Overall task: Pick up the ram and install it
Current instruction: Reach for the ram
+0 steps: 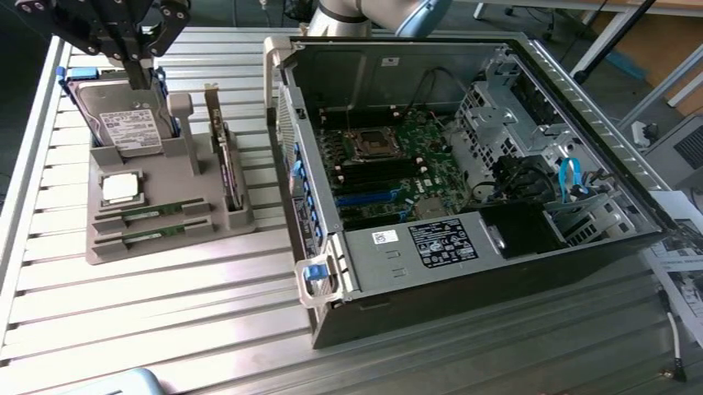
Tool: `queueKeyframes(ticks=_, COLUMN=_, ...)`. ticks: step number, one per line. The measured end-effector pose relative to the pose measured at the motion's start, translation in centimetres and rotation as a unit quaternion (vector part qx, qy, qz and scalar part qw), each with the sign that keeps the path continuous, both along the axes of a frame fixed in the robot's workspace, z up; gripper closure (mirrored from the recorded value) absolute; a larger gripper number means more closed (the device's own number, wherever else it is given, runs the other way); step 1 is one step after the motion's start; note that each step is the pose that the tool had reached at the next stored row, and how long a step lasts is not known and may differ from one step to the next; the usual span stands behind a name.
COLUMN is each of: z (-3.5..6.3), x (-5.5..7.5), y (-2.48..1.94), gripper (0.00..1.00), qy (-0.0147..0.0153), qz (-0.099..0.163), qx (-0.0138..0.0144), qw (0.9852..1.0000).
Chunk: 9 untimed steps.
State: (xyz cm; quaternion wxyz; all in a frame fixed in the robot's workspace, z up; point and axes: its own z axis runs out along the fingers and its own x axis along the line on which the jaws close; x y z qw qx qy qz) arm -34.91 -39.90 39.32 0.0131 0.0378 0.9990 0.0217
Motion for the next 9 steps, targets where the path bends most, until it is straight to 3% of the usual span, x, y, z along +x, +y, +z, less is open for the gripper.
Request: queueKeyframes(ticks=9, z=0.00, x=-0.01, y=0.00, gripper=0.89, qy=0.0000, qz=0.002, qx=0.0000, qw=1.0000)
